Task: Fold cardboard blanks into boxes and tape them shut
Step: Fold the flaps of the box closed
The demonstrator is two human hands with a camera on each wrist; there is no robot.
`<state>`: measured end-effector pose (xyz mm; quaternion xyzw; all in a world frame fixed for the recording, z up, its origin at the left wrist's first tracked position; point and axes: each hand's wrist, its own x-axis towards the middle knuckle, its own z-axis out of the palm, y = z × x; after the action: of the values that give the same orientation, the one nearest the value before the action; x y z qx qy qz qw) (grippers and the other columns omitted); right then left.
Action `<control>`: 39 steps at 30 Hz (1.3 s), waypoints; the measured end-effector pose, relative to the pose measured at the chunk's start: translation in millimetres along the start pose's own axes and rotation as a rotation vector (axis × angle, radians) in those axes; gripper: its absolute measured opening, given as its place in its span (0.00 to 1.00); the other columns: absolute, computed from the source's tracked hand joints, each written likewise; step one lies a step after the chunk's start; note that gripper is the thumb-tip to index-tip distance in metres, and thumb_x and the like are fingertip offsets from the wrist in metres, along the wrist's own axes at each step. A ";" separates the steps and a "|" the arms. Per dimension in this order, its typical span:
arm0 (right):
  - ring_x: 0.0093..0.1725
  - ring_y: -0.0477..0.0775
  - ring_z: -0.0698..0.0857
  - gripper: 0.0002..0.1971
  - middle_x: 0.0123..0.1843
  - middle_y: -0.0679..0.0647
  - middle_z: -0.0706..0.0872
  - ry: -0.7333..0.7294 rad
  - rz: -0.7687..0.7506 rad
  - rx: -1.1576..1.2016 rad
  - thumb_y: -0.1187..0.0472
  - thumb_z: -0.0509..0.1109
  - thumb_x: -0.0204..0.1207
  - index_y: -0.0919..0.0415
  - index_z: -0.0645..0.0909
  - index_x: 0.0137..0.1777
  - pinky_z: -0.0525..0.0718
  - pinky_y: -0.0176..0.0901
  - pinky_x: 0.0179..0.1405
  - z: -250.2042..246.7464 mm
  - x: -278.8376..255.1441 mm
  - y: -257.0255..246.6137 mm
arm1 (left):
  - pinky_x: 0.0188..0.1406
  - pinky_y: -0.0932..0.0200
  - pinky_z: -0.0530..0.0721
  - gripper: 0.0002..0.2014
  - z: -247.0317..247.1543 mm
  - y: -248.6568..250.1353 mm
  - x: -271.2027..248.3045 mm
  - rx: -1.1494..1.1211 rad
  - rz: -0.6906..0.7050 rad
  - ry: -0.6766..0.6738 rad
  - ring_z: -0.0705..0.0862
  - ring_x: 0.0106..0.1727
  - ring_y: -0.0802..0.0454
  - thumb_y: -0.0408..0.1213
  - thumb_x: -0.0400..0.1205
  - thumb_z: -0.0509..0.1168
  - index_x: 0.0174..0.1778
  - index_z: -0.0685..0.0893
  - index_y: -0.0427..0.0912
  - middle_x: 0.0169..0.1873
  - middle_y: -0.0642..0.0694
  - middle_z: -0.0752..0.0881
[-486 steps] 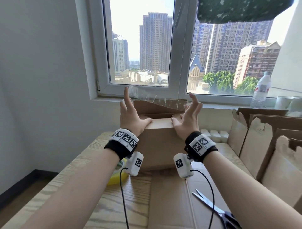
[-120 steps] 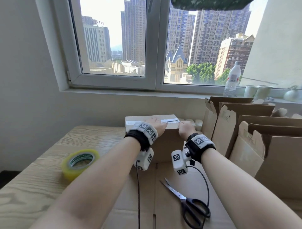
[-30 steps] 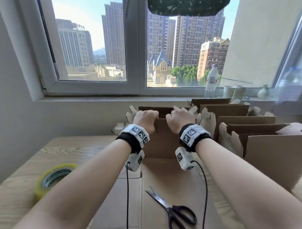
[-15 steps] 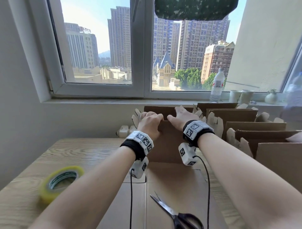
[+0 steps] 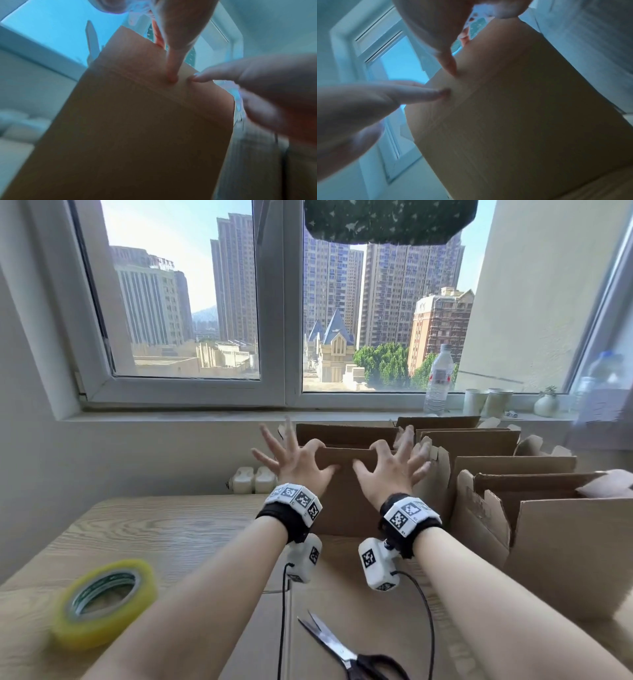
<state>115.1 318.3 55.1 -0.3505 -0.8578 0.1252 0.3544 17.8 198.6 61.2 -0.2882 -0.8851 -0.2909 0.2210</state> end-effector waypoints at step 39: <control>0.87 0.59 0.38 0.44 0.88 0.59 0.37 -0.011 -0.029 0.261 0.70 0.67 0.78 0.48 0.47 0.88 0.42 0.47 0.84 12.1 24.5 27.9 | 0.70 0.61 0.61 0.48 5.7 -20.1 23.8 -0.479 -0.059 -0.175 0.55 0.86 0.46 0.34 0.78 0.72 0.86 0.48 0.59 0.86 0.40 0.50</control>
<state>108.6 355.9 46.2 -0.2882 -0.8411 0.2327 0.3941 -13.8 198.0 62.5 -0.3302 -0.8149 -0.4725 0.0603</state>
